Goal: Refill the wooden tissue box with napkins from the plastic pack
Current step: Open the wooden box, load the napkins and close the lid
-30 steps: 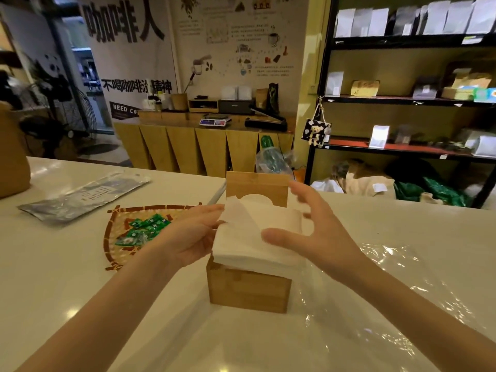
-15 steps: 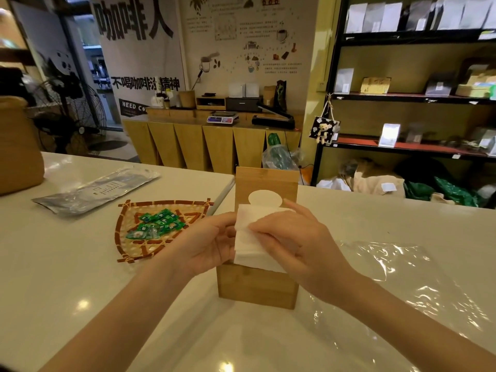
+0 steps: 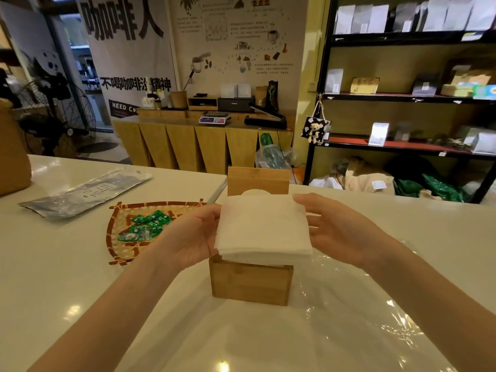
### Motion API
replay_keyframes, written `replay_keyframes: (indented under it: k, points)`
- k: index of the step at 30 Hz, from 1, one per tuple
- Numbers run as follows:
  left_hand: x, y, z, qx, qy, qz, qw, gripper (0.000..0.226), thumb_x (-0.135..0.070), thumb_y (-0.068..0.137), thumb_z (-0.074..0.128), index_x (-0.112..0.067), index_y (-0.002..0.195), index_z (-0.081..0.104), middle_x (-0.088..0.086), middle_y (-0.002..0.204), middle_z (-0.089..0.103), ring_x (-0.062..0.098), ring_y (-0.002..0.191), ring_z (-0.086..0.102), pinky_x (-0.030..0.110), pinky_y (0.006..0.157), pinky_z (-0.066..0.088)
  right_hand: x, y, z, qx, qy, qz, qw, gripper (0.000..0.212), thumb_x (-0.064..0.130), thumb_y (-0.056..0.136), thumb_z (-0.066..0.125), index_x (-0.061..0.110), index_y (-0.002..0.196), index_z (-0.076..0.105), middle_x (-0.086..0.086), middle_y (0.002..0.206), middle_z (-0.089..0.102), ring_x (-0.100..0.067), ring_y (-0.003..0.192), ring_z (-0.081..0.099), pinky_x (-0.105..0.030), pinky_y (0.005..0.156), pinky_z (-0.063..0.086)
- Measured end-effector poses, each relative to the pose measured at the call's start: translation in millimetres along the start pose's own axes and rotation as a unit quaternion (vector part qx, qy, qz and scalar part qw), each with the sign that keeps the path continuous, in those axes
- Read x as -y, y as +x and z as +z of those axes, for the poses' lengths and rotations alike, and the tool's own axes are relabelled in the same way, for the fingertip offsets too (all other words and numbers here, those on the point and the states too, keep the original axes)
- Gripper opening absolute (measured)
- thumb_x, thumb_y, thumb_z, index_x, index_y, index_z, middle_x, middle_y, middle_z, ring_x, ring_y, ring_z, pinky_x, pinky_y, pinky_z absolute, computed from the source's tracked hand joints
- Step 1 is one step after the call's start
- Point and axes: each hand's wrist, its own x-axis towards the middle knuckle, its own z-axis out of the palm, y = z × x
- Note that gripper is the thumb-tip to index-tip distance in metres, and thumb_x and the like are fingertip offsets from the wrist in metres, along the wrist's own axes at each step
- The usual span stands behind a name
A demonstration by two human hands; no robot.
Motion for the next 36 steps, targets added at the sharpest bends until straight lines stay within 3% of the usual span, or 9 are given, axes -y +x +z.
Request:
replay_keyframes:
  k: [3,7,10,15,18,20,25,30,36]
  points:
    - [-5,0,-3,0.025,-0.016,-0.007,1.0,0.042,-0.017,0.068,0.054,-0.011,0.109,0.06,0.011,0.098,0.072,0.023,0.083,0.072,0.033,0.063,0.059,-4,1,1,0.008,0.019,0.028,0.999,0.053,0.026,0.059,0.071,0.014,0.109,0.059,-0.015,0.111,0.067,-0.028,0.099,0.065,-0.038,0.087,0.053]
    - [-9,0,-4,0.05,-0.046,-0.003,0.998,0.035,-0.018,0.073,0.051,-0.011,0.106,0.063,0.012,0.097,0.073,0.025,0.082,0.073,0.035,0.054,0.061,-2,1,2,0.045,0.047,0.075,0.995,0.061,0.031,0.06,0.071,0.015,0.116,0.055,-0.013,0.114,0.066,-0.029,0.102,0.065,-0.041,0.085,0.053]
    - [-10,0,-3,0.053,-0.039,-0.004,0.998,0.035,-0.018,0.072,0.052,-0.012,0.105,0.063,0.012,0.095,0.074,0.025,0.08,0.073,0.035,0.052,0.06,-1,-1,3,0.071,0.045,0.083,0.993,0.052,0.035,0.061,0.069,0.017,0.109,0.059,-0.01,0.105,0.069,-0.027,0.101,0.065,-0.042,0.084,0.055]
    - [-12,6,-6,0.014,0.03,-0.009,0.999,0.025,-0.02,0.081,0.048,-0.011,0.099,0.062,0.01,0.087,0.075,0.023,0.076,0.073,0.034,0.057,0.059,-1,6,1,0.008,-0.043,0.007,0.999,0.019,0.018,0.074,0.068,0.015,0.093,0.064,-0.003,0.084,0.075,-0.016,0.077,0.071,-0.027,0.063,0.06]
    - [-17,11,-6,-0.029,0.084,-0.031,0.996,0.036,-0.039,0.09,0.04,-0.011,0.098,0.062,0.008,0.09,0.074,0.023,0.087,0.07,0.034,0.071,0.057,-4,14,-1,-0.006,-0.063,0.013,0.998,0.014,0.011,0.082,0.065,0.011,0.096,0.065,-0.007,0.093,0.074,-0.018,0.078,0.073,-0.026,0.061,0.06]
    - [-20,13,-3,-0.069,0.169,-0.035,0.983,0.037,-0.042,0.088,0.047,-0.012,0.105,0.06,0.005,0.094,0.072,0.022,0.089,0.068,0.032,0.069,0.058,-7,19,-1,-0.008,-0.086,0.02,0.996,0.018,0.012,0.083,0.065,0.01,0.101,0.063,-0.008,0.099,0.073,-0.02,0.082,0.073,-0.027,0.062,0.061]
    - [-28,13,2,-0.143,0.319,-0.021,0.937,0.049,-0.014,0.083,0.062,-0.005,0.128,0.046,0.002,0.091,0.062,0.015,0.079,0.064,0.024,0.055,0.057,-8,31,1,-0.036,-0.187,0.011,0.982,0.019,0.02,0.086,0.062,0.009,0.102,0.064,-0.006,0.096,0.071,-0.018,0.087,0.07,-0.03,0.071,0.06]
    - [-28,18,0,-0.144,0.395,-0.031,0.907,0.031,-0.014,0.082,0.063,-0.015,0.112,0.056,-0.001,0.093,0.062,0.015,0.084,0.063,0.026,0.064,0.057,-5,36,-2,-0.06,-0.32,-0.02,0.945,0.009,0.02,0.082,0.068,0.014,0.088,0.067,0.0,0.081,0.07,-0.008,0.065,0.068,-0.019,0.051,0.055]
    - [-31,29,-2,-0.168,0.504,0.003,0.847,0.023,-0.016,0.084,0.062,-0.012,0.106,0.065,-0.007,0.085,0.06,0.01,0.08,0.057,0.02,0.061,0.049,-3,41,-4,-0.066,-0.426,-0.052,0.901,0.014,0.02,0.078,0.071,0.013,0.091,0.074,0.006,0.076,0.064,-0.005,0.064,0.05,-0.015,0.051,0.035]
